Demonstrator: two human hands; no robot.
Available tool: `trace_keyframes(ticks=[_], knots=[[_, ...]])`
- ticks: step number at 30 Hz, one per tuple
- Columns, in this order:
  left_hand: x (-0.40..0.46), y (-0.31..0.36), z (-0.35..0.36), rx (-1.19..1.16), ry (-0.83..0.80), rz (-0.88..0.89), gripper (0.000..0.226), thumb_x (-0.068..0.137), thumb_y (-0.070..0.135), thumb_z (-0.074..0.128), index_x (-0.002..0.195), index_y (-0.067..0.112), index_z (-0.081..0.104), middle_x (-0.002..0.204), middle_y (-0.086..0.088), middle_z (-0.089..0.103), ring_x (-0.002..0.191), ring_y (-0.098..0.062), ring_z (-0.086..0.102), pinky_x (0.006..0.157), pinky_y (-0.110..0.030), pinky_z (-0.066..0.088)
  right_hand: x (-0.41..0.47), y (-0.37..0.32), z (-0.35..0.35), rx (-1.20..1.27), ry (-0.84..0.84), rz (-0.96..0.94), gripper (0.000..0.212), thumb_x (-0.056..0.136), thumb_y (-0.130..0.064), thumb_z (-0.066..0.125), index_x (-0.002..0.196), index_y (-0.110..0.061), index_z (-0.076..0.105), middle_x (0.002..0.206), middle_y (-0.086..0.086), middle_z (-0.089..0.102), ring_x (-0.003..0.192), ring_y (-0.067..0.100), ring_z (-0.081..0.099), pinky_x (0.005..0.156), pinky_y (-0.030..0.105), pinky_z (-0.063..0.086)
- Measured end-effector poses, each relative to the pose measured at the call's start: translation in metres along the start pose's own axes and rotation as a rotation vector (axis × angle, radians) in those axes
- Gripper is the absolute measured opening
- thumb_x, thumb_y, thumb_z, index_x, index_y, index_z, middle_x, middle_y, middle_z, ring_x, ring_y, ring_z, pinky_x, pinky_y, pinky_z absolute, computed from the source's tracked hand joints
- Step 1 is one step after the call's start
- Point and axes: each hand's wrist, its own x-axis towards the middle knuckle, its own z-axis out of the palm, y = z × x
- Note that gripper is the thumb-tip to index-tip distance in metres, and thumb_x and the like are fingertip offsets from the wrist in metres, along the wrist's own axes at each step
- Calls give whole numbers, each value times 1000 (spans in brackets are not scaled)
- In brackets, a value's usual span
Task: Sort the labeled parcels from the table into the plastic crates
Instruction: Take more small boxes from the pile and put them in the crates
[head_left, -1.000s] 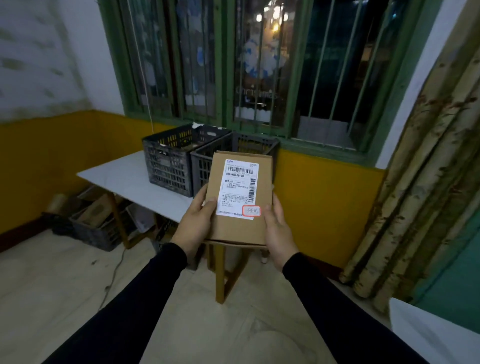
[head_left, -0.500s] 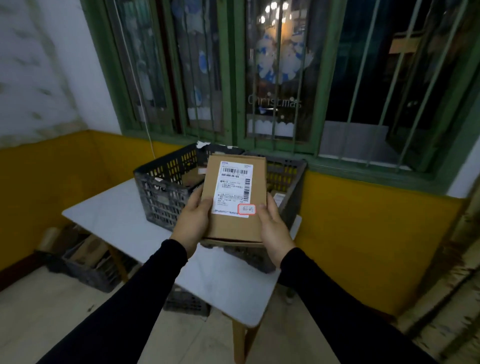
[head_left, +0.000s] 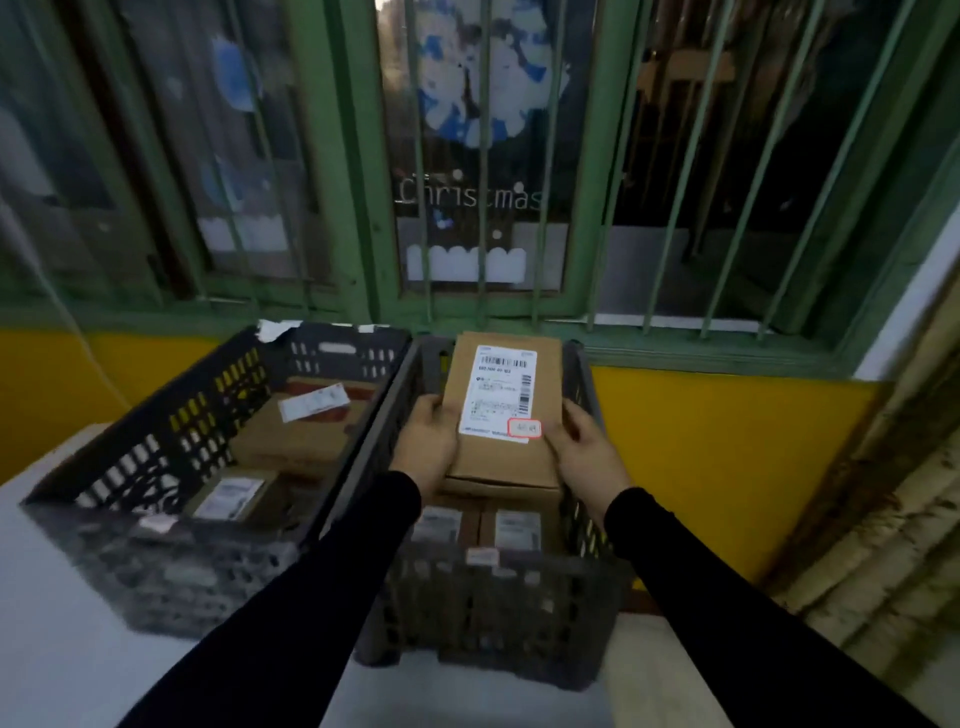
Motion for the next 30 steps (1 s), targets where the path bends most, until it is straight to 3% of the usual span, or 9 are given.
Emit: trace_keyframes(ticks=[3, 6, 11, 14, 16, 21, 25, 28, 30], knots=[[43, -13, 9, 51, -147, -49, 37, 105, 30, 37, 135, 11, 46, 126, -10, 58, 104, -25, 55, 85, -33, 43, 29, 7, 8, -60, 67, 54, 32, 101, -25, 53, 133, -24, 55, 125, 0, 65, 105, 18, 66, 92, 37, 55], [75, -32, 24, 154, -278, -117, 43, 106, 32, 34, 143, 13, 42, 138, -11, 52, 117, -31, 54, 88, -31, 42, 53, 21, 13, -161, 115, 116, 35, 102, -25, 50, 137, -22, 54, 131, 4, 62, 111, 22, 63, 94, 38, 53], [123, -67, 50, 226, -353, -216, 49, 102, 40, 34, 147, 20, 39, 148, -8, 45, 126, -32, 50, 105, -43, 44, 109, 55, 22, -306, 139, 205, 40, 97, -26, 50, 137, -24, 55, 136, 8, 57, 117, 28, 58, 102, 43, 50], [138, -77, 63, 244, -359, -243, 41, 105, 23, 34, 143, 11, 44, 140, -11, 52, 116, -28, 55, 88, -26, 47, 143, 85, 28, -399, 124, 282, 51, 92, -36, 47, 141, -23, 52, 138, 11, 55, 118, 32, 57, 103, 45, 49], [149, -83, 72, 244, -357, -252, 34, 104, 19, 36, 133, 11, 53, 128, -6, 59, 100, -22, 57, 77, -21, 47, 159, 99, 29, -442, 130, 338, 43, 97, -35, 43, 137, -21, 54, 139, 14, 50, 116, 35, 56, 104, 45, 47], [178, -99, 96, 216, -436, -277, 31, 99, 15, 42, 124, 19, 60, 124, -7, 64, 106, -27, 61, 95, -40, 53, 189, 120, 32, -498, 179, 411, 39, 92, -30, 57, 129, -18, 52, 135, 15, 50, 114, 37, 56, 99, 44, 49], [193, -109, 111, 247, -473, -262, 25, 99, 15, 44, 116, 21, 61, 118, -5, 65, 101, -25, 61, 92, -38, 54, 203, 132, 38, -641, 214, 405, 51, 99, -26, 47, 146, -12, 33, 143, 21, 37, 126, 41, 44, 99, 40, 43], [195, -107, 118, 256, -494, -244, 17, 98, 11, 47, 103, 21, 60, 110, -2, 65, 96, -20, 58, 88, -34, 52, 207, 140, 43, -702, 204, 364, 54, 99, -25, 44, 149, -19, 27, 144, 21, 34, 127, 43, 42, 102, 46, 44], [196, -107, 121, 272, -528, -211, 17, 98, 11, 48, 106, 21, 59, 104, 3, 61, 97, -20, 57, 89, -32, 49, 209, 146, 45, -762, 154, 359, 57, 99, -25, 43, 153, -22, 24, 151, 19, 29, 132, 41, 38, 107, 44, 40]])
